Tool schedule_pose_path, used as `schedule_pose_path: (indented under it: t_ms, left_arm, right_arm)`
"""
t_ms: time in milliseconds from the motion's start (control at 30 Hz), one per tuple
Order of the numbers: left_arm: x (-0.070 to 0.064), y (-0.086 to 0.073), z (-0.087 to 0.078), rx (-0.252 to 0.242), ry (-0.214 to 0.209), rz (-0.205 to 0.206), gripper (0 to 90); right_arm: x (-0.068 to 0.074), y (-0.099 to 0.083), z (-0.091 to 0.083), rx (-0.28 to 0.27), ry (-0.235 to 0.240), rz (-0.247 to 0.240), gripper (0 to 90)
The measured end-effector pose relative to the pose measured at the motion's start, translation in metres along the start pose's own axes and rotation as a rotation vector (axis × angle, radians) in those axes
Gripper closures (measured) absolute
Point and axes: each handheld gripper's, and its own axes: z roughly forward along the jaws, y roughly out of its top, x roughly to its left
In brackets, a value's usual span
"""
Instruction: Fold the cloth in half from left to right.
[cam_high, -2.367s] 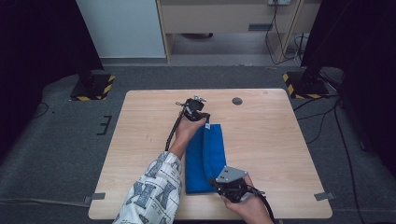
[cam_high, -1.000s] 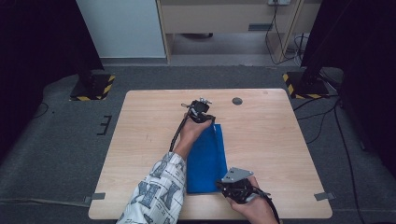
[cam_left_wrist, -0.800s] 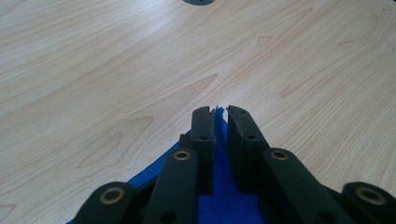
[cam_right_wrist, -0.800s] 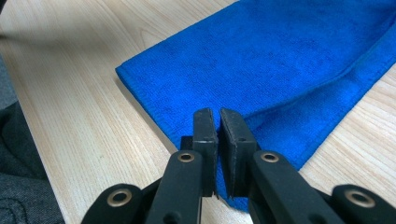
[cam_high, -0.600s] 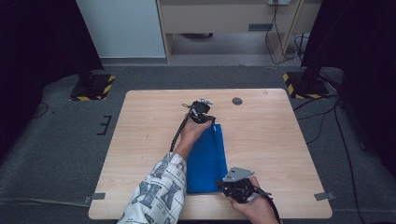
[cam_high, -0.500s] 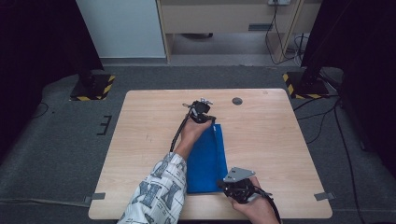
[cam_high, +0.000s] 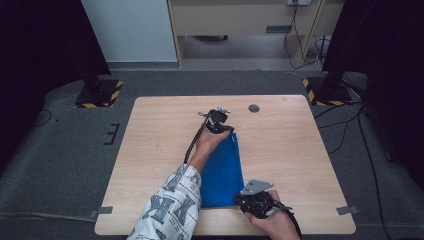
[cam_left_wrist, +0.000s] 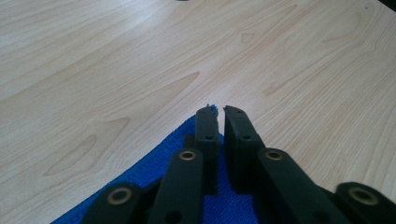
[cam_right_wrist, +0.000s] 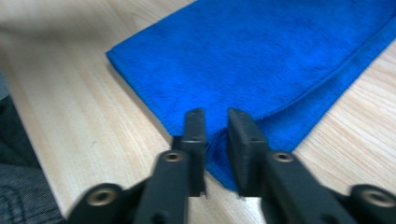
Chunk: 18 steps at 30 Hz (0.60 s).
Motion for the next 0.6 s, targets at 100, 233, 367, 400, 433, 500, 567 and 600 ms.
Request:
schedule_pose_path:
  t_ms: [100,233,367,400,433,500,567,600]
  left_arm:
    - [-0.0002,-0.0005,0.0003,-0.003,-0.007,-0.001,82.0]
    - [-0.0015,-0.0010,0.0015,-0.009,-0.006,-0.004,78.8]
    - [-0.0019,-0.0023,0.0019,-0.014,-0.007,0.003,74.7]
    - [-0.0017,-0.0026,0.0018,-0.012,-0.005,0.004,73.6]
    - [-0.0015,-0.0031,0.0020,-0.012,-0.006,0.002,72.0]
    - [-0.0014,-0.0041,0.0020,-0.011,-0.004,0.002,70.3]
    - [-0.0006,-0.0050,0.0019,-0.015,-0.010,0.001,69.6]
    - [-0.0006,-0.0051,0.0019,-0.015,-0.011,0.002,69.4]
  right_arm:
    - [-0.0029,-0.0009,0.0005,0.004,-0.002,0.013,73.6]
    - [-0.0049,-0.0007,-0.0001,0.004,-0.008,0.024,69.9]
    - [-0.0058,-0.0009,0.0006,0.003,-0.013,0.028,66.5]
    - [-0.0063,-0.0009,0.0007,0.003,-0.013,0.030,65.3]
    - [-0.0070,-0.0008,0.0007,0.003,-0.013,0.031,64.0]
    - [-0.0080,-0.0005,0.0003,-0.002,-0.019,0.037,62.6]
    - [-0.0092,-0.0001,-0.0002,-0.009,-0.026,0.039,61.4]
    - [-0.0098,0.0002,-0.0004,-0.009,-0.025,0.041,61.1]
